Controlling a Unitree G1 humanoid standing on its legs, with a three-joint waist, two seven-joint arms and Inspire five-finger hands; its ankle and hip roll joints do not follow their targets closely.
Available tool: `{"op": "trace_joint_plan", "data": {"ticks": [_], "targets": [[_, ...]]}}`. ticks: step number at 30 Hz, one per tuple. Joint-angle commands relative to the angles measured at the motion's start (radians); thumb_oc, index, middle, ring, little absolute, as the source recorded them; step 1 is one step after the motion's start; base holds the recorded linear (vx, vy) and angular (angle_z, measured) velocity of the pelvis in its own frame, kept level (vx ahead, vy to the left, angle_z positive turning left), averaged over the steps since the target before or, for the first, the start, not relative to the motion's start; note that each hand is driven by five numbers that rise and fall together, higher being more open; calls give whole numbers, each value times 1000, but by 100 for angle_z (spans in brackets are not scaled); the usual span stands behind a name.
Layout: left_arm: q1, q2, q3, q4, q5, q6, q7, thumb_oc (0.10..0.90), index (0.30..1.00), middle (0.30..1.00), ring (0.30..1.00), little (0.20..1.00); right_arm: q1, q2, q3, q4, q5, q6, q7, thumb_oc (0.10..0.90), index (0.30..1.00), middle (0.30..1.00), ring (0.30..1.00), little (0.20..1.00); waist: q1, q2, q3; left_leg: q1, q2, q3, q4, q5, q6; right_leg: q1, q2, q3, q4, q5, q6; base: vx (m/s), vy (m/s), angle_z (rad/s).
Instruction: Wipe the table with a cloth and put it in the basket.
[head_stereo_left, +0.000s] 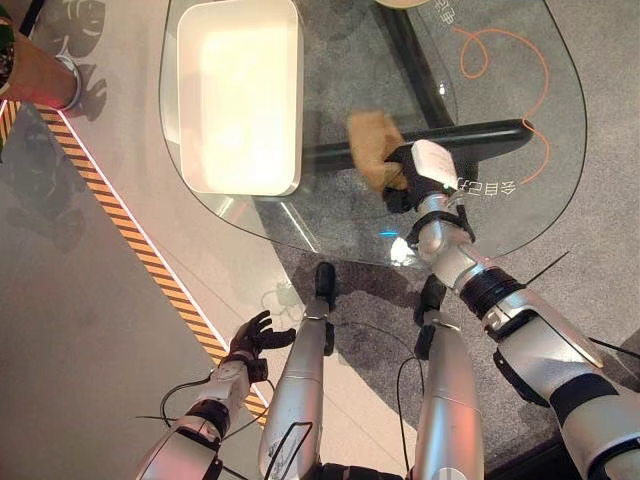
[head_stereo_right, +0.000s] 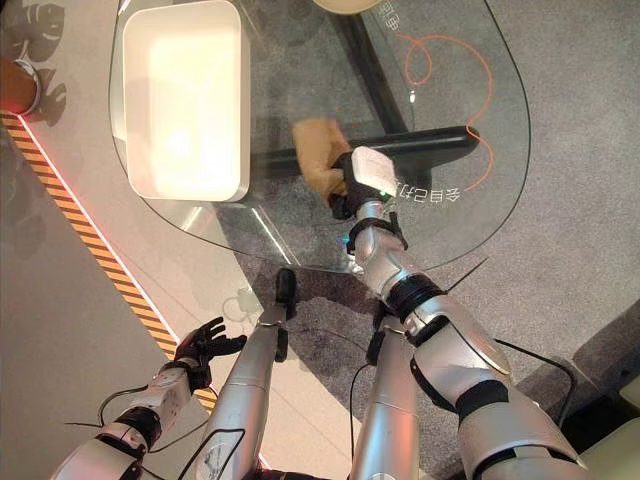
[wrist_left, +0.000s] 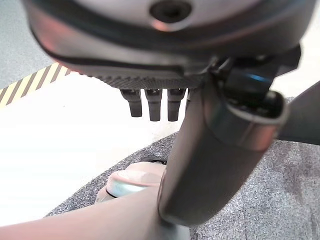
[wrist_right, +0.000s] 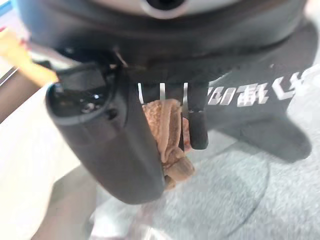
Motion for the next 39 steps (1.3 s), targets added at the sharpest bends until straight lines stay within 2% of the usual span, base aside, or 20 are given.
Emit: {"op": "trace_joint_plan", "data": {"ticks": [1,12,17,25,34,39], "targets": [[14,-34,-11,6,7,-4,14,800,900,900,900,900,-15,100,71,-84,-59,-93,68,100,300,300,300,200,9,27,-15,-37,-104,17,32,3,87,5,34,-69,-70,50,-34,0,0,0],[9,-31,-11,9,19,4,10,800,900,900,900,900,-1,98,102,-68,-124,-107,161,100,300,300,300,200,8,26,-15,-43,-103,13,35,4,86,-6,36,-65,-62,48,-33,0,0,0],[6,-28,-16,8,16,11,12,800,900,900,900,900,10,97,113,-70,-114,-87,151,100,300,300,300,200,7,23,-15,-43,-101,14,36,5,85,-4,36,-67,-64,50,-33,0,0,0],[0,-29,-21,21,11,4,1,800,900,900,900,900,-11,75,77,-6,-78,-59,49,100,300,300,300,200,7,30,-15,-49,-97,16,35,9,85,-13,36,-67,-54,49,-34,0,0,0],[18,-19,-22,27,4,-8,-7,800,900,900,900,900,-82,-56,-51,118,63,-93,-159,100,300,300,300,200,11,26,-15,-62,-83,15,49,-1,91,-25,39,-68,-33,45,-29,0,0,0],[32,-5,-13,11,-5,-4,-1,800,900,900,900,900,-101,-125,-108,95,114,-78,-233,100,300,300,300,200,3,18,-15,-65,-78,17,54,-8,95,-29,48,-64,-26,44,-28,0,0,0]]}}
